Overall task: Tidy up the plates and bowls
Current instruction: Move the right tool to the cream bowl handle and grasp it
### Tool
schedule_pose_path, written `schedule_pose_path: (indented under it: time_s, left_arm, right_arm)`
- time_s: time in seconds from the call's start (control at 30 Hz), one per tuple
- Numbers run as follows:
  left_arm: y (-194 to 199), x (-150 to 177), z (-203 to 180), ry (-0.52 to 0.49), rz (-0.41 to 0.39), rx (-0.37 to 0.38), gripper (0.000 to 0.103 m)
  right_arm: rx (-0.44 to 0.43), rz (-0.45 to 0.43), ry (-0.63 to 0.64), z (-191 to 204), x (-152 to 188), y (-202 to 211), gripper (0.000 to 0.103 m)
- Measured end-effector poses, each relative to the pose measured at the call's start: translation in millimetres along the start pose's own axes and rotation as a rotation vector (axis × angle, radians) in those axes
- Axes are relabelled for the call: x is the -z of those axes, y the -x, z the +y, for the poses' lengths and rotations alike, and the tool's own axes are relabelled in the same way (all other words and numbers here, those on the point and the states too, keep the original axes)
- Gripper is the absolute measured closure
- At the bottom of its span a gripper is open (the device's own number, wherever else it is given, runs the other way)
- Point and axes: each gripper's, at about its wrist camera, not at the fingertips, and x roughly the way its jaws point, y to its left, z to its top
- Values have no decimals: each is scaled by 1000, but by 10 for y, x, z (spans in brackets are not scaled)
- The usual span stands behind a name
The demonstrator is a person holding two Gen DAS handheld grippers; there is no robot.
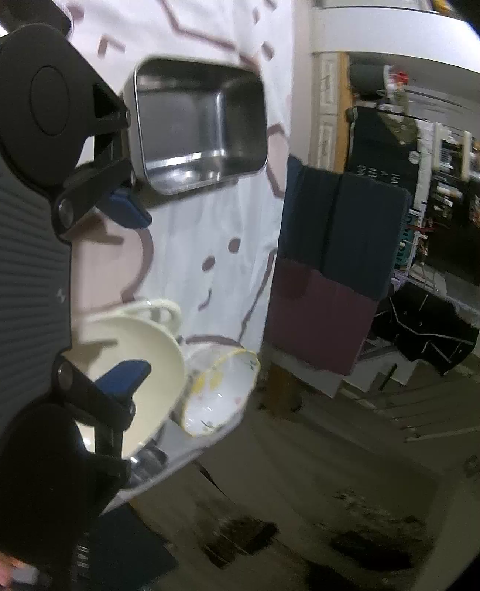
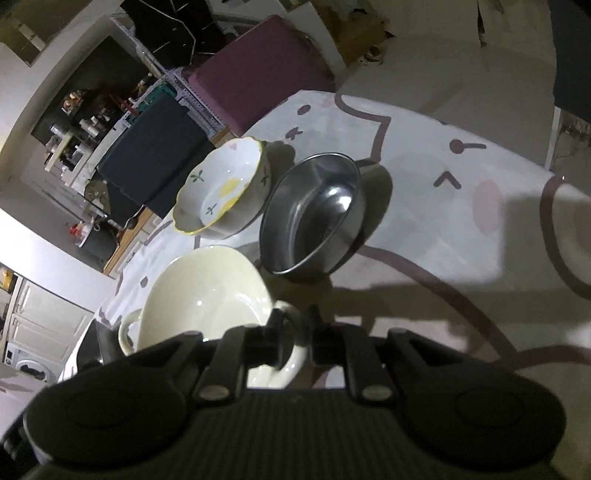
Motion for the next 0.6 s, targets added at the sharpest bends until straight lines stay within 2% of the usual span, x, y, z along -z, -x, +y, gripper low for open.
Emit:
schedule_pose_path:
  time_s: [0.07,0.23,0.3,0.37,0.6]
  left_arm:
    - [-112,-37,35,54,7,38,42]
    - [-405,-119,50,127,32,68,56]
    - [-480,-145,28,124,42,66,67]
    - [-536,-163,15,118,59,54,83]
    - [-476,-140,64,97,94,41,95]
  right_arm:
    - [-23,11,-33,-59,-13,5,87]
    - [-54,33,-88,-109,-31,-13,87]
    - [-55,37,-78,-88,-31,-22,87]
    - [-63,42,-71,-117,-31,9,88]
    - [-82,53,-74,-136,-50,-20,88]
